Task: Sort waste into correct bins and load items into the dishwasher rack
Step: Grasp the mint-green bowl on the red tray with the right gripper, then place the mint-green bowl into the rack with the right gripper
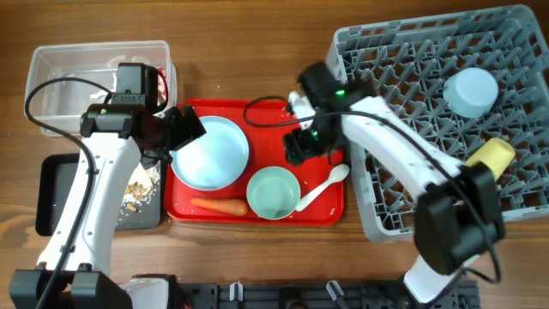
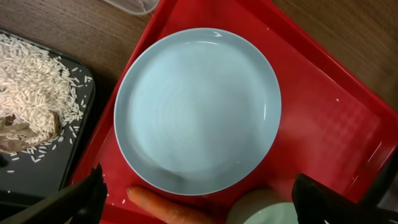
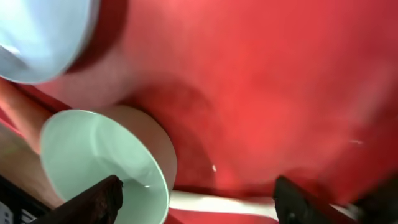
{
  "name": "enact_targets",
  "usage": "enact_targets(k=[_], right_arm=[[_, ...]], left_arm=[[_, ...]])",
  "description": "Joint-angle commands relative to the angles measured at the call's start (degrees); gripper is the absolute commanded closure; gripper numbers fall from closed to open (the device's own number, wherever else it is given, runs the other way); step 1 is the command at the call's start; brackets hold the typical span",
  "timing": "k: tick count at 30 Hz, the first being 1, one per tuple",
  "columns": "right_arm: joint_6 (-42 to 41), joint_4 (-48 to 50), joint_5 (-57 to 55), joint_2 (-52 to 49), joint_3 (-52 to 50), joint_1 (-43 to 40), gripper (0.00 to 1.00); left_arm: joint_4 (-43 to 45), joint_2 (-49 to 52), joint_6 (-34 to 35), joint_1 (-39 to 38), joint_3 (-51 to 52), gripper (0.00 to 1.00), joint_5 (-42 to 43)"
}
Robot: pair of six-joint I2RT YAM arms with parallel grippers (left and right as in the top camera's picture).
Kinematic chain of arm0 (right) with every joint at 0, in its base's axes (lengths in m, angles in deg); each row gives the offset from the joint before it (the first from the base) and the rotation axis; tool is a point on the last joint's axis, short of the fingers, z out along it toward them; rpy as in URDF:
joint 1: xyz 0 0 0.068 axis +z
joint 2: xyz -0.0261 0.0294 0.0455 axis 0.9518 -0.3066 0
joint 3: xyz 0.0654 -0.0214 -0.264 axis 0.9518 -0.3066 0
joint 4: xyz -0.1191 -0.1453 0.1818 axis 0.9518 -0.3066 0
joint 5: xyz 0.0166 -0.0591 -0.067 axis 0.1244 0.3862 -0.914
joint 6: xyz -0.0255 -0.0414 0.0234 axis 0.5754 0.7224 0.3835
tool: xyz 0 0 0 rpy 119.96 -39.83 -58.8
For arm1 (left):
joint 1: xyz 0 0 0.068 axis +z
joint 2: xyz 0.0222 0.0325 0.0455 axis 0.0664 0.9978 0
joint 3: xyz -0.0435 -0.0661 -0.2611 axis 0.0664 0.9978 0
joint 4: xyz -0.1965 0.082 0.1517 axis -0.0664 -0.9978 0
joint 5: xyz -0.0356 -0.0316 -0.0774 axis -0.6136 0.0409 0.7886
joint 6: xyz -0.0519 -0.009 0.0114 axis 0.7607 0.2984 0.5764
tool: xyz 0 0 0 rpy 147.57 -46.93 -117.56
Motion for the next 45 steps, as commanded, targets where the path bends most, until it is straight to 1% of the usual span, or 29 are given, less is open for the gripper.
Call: enact_targets(k=[1,3,5,10,13,14,15,16,17,19,20,23,26,29,30,31,32,33,34,35,37,39,42,45], right_arm=[[-0.5,-0.28,0.98,-4.35,0.09,2.64,0.28],[-0.85,-0.5,1.16,-4.96,0.09,3.54,0.28],[-1.22,-1.16,1.14,-5.11,0.09,4.09,0.34],[-3.37,-1.62,1.14,-5.31,-0.17,4.11,0.38],[-4.28,-1.22,1.14,-5.31,-3.06,4.11,0.39],[-4.28,-0.81,1.11,-5.33,-4.37,4.11,0.41],[-4.31,-0.04,1.14,-5.33,-5.16,4.11,0.46],[-5.49,1.22,1.14,-5.31,-5.42,4.11,0.53],[-5.62,2.05,1.14,-5.31,-5.4,4.11,0.65],[-5.79,3.15,1.11,-5.18,-5.38,4.09,0.92],[-5.81,3.04,0.87,-4.83,-5.01,3.8,0.96],[-5.79,2.27,-0.72,-2.56,-3.06,2.1,0.96],[-6.69,0.04,-9.16,4.79,0.72,-2.78,0.96],[-6.64,2.56,-25.07,14.75,3.3,-8.76,0.96],[-6.56,6.36,-34.71,18.8,3.3,-11.08,0.96],[-4.92,9.77,-40.28,21.29,3.3,-12.87,0.96],[-1.7,12.5,-42.88,22.73,3.3,-14.14,0.96],[2.56,15.17,-44.48,23.74,3.3,-15.3,0.96],[8.92,18.88,-47.08,24.5,3.3,-17.35,0.96],[11.52,21.07,-49.94,24.5,3.3,-18.97,0.96],[11.28,25.4,-58.34,22.97,3.08,-23.28,0.96],[11.1,27.96,-65.81,20.68,3.08,-25.79,0.96],[11.21,31.93,-77.94,14.21,3.08,-28.5,0.96],[12.39,35.85,-86.2,7.04,3.08,-28.72,0.96]], left_arm=[[-0.02,-1.14,0.37,0.26,0.0,0.04,-0.17],[-0.02,-1.14,0.37,0.26,0.0,0.03,-0.17],[-0.02,-1.14,0.37,0.26,0.0,0.04,-0.17],[-0.04,-1.14,0.37,0.26,0.0,0.04,-0.17],[-0.04,-1.14,0.37,0.26,0.0,0.04,-0.15],[-0.04,-1.14,0.37,0.26,0.0,0.04,-0.17],[-0.04,-1.14,0.37,0.26,0.02,0.04,-0.17],[-0.02,-1.14,0.37,0.26,0.0,0.04,-0.15],[-0.02,-1.14,0.37,0.26,0.0,0.04,-0.15],[-0.04,-1.14,0.37,0.26,0.0,0.04,-0.15],[-0.04,-1.14,0.37,0.26,0.0,0.04,-0.15],[-0.07,-1.14,0.37,0.26,0.02,0.04,-0.13],[-0.07,-1.14,0.37,0.26,0.0,0.04,-0.13],[-0.04,-1.14,0.37,0.26,0.0,0.03,-0.15],[-0.04,-1.14,0.37,0.26,0.0,0.03,-0.15],[-0.04,-1.14,0.37,0.26,0.0,0.02,-0.15],[-0.04,-1.14,0.37,0.26,0.0,0.02,-0.15],[-0.04,-1.14,0.37,0.26,0.0,0.02,-0.15],[-0.02,-1.14,0.37,0.26,0.0,0.02,-0.15],[0.0,-1.14,0.37,0.26,0.0,0.02,-0.15],[-0.02,-1.14,0.37,0.26,0.0,0.02,-0.15],[-0.02,-1.14,0.37,0.26,0.0,0.02,-0.15],[-0.02,-1.14,0.37,0.26,0.0,0.02,-0.13],[-0.02,-1.14,0.37,0.26,0.0,0.02,-0.15]])
